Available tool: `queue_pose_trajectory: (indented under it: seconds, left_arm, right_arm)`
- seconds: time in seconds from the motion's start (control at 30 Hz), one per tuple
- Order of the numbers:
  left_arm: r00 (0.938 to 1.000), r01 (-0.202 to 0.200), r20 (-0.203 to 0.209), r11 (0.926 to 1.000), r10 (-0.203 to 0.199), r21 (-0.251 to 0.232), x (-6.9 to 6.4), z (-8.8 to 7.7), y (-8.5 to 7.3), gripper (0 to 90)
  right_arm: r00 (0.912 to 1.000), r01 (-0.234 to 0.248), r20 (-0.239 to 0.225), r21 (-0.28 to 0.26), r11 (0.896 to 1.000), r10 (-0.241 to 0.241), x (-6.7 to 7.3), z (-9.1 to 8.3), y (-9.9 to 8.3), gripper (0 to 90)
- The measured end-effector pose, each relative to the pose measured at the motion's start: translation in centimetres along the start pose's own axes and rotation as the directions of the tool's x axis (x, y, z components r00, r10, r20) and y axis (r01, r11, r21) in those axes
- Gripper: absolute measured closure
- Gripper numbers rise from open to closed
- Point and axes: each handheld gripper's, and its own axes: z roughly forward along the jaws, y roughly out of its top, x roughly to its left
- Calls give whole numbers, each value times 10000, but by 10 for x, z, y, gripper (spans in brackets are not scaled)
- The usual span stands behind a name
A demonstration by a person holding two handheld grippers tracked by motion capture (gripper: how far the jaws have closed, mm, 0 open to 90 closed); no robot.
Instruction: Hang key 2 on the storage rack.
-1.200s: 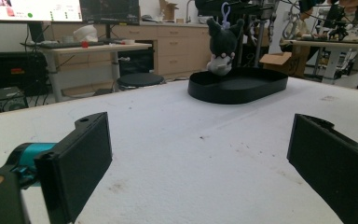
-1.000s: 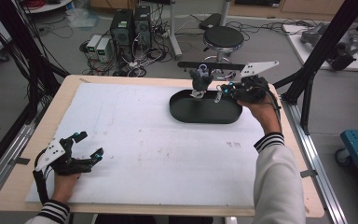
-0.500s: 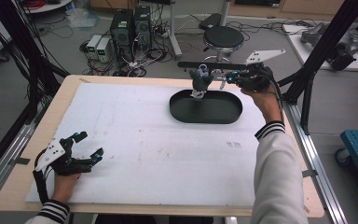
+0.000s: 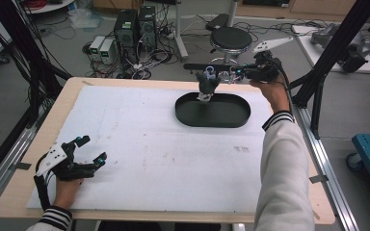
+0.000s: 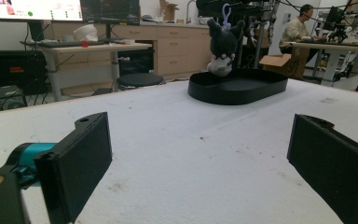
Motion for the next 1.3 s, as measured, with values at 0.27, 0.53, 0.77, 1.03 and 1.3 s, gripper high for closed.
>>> queue_pose_trajectory:
  seconds: [0.27, 0.53, 0.77, 1.03, 1.3]
  left_arm:
    - [10000, 11, 18, 10000, -11, -10, 0, 0, 0, 68]
    - [10000, 4, 23, 10000, -4, -3, 0, 0, 0, 68]
    - [10000, 4, 1, 10000, -4, -12, 0, 0, 0, 68]
    - [10000, 2, -4, 10000, -2, -7, 0, 0, 0, 68]
    - [10000, 7, -6, 10000, -7, -7, 0, 0, 0, 68]
  right_arm:
    - [10000, -32, 8, 287, 9996, 32, -2, 10, -3, 887]
    - [9999, -125, -52, 601, 9981, 128, -5, 20, -6, 887]
    - [10000, -32, -90, 799, 9968, 40, -7, 28, -8, 887]
    - [10000, -33, 27, 964, 9953, 30, -11, 33, -11, 887]
    - [9998, -50, 217, 1086, 9941, 26, -13, 36, -13, 886]
